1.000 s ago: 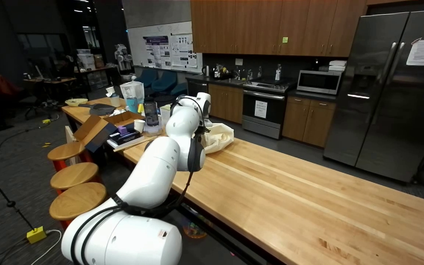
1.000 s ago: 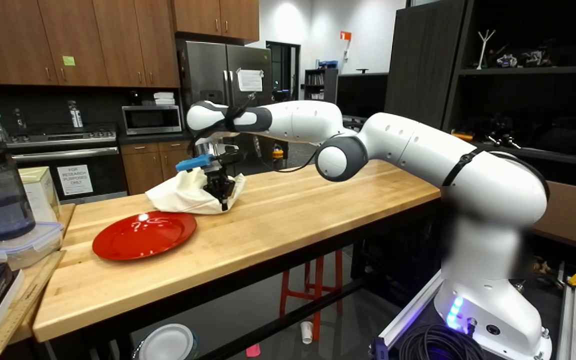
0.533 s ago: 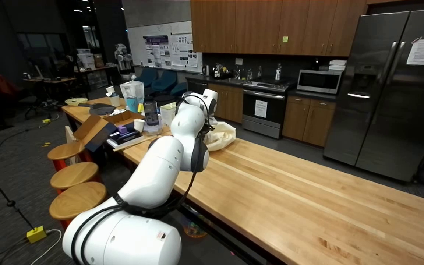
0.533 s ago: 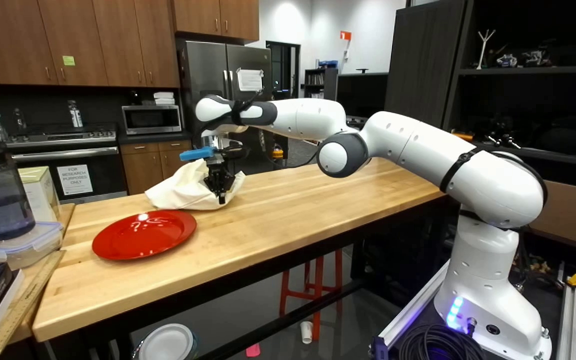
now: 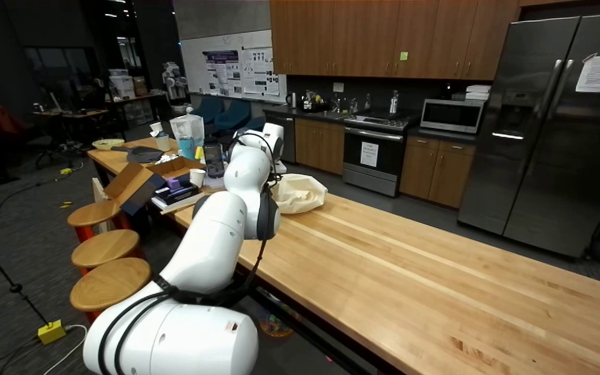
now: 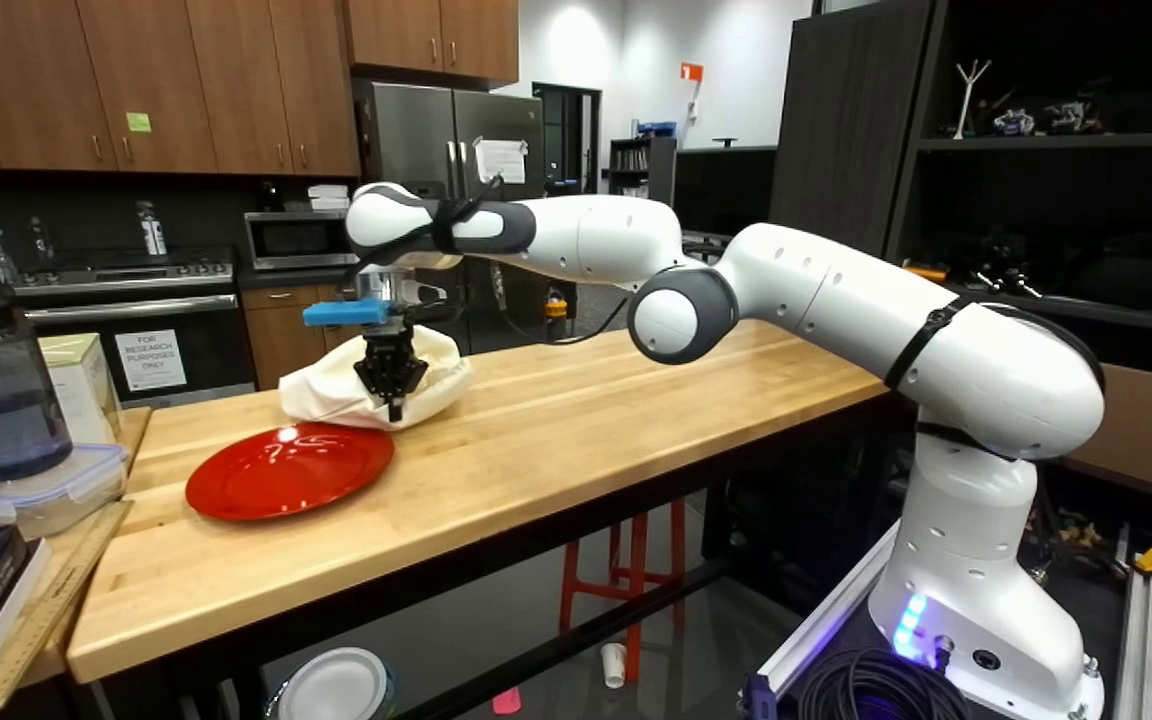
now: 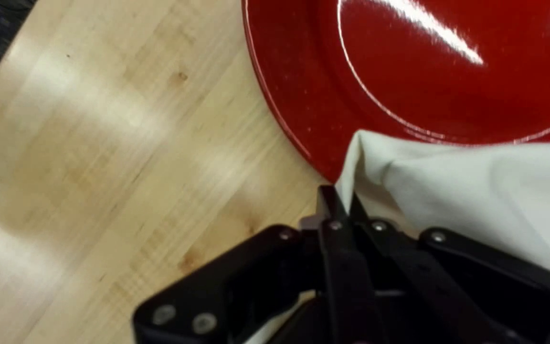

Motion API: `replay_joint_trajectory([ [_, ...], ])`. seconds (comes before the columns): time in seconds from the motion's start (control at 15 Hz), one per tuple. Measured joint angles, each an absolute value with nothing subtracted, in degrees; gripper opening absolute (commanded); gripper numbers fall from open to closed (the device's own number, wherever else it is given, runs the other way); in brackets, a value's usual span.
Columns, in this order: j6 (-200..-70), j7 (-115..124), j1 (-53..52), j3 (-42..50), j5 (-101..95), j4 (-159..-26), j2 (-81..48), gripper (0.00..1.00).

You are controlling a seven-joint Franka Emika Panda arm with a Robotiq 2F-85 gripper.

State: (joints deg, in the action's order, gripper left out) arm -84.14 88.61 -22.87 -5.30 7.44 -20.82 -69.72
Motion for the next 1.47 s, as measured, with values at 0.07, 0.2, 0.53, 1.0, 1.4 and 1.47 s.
replay_joint_trajectory([
  [0.07,-84.28,87.76,-24.04,-5.31,7.02,-20.82,-69.66,0.01],
  [0.2,-84.29,85.82,-26.26,-5.31,6.16,-20.84,-69.59,0.01],
  [0.53,-84.15,83.88,-29.88,-5.23,4.54,-21.42,-69.59,0.01],
  [1.0,-83.64,87.06,-24.42,-4.52,4.57,-21.49,-71.03,0.01],
  [1.4,-84.21,87.79,-15.68,-4.76,7.22,-20.94,-71.11,0.01],
  [1.47,-84.56,88.12,-14.51,-4.96,8.02,-20.93,-70.89,0.01],
])
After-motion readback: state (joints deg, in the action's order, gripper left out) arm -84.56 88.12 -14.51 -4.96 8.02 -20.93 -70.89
